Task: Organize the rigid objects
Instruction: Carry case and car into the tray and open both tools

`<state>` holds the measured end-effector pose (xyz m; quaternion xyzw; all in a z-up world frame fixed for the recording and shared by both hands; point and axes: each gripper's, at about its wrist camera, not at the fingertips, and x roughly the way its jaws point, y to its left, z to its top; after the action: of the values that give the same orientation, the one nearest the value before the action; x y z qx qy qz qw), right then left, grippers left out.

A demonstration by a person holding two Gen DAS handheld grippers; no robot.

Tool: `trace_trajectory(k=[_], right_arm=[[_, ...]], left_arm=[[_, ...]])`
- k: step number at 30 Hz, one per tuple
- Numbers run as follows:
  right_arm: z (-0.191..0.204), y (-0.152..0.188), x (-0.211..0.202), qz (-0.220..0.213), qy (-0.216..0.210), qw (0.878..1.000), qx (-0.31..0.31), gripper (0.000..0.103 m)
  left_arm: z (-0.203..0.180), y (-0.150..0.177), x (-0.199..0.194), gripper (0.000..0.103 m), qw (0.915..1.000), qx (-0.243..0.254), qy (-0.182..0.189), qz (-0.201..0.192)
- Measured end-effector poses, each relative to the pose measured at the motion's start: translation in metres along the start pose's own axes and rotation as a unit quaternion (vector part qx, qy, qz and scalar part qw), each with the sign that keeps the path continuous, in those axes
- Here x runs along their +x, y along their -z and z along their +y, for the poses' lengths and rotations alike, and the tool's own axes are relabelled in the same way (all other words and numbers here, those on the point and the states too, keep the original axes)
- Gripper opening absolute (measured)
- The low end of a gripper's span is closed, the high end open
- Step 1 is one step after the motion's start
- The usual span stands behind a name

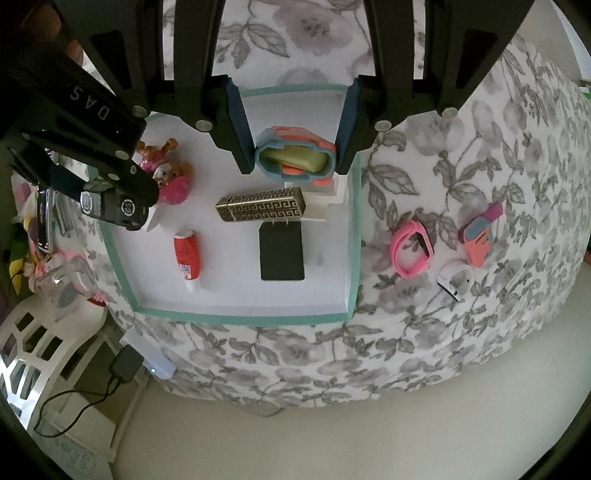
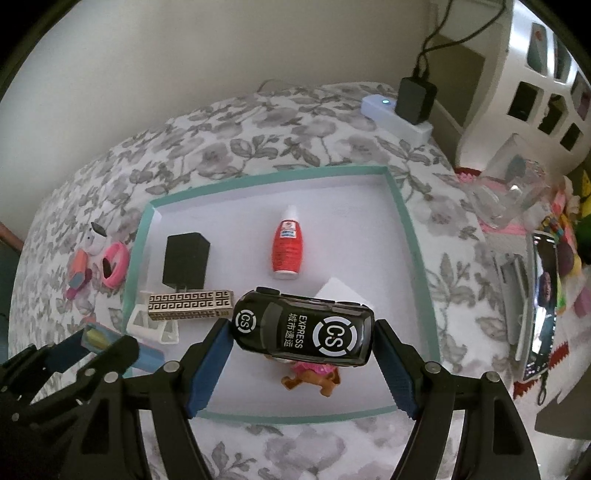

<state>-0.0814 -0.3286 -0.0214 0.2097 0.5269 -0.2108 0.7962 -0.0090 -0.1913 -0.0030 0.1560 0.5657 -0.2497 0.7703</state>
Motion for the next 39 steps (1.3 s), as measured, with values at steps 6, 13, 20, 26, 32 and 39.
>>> trace_trajectory(k=[6,13,20,26,32,39], right_arm=[[0.009,0.002,0.014,0.009,0.003,1.000,-0.008,0.079],[0.012,0.002,0.015,0.007,-0.002,1.000,-0.008,0.079],[0.012,0.002,0.016,0.008,-0.001,1.000,-0.005,0.079],[0.014,0.002,0.018,0.010,0.000,1.000,-0.011,0.079],[0.020,0.003,0.019,0.011,0.003,1.000,-0.023,0.079],[0.025,0.003,0.022,0.014,0.008,0.999,-0.039,0.080]], left_arm=[[0.005,0.001,0.014,0.046,0.9998,-0.006,-0.008,0.017],[0.016,0.002,0.026,0.046,0.9992,-0.018,-0.017,0.031],[0.022,-0.001,0.018,0.067,0.9992,-0.022,-0.026,0.018],[0.038,-0.004,0.012,0.076,0.9975,-0.047,-0.052,0.004],[0.064,-0.004,0.013,0.082,0.9917,-0.102,-0.078,0.004],[0.076,-0.002,0.016,0.082,0.9882,-0.132,-0.077,0.008]])
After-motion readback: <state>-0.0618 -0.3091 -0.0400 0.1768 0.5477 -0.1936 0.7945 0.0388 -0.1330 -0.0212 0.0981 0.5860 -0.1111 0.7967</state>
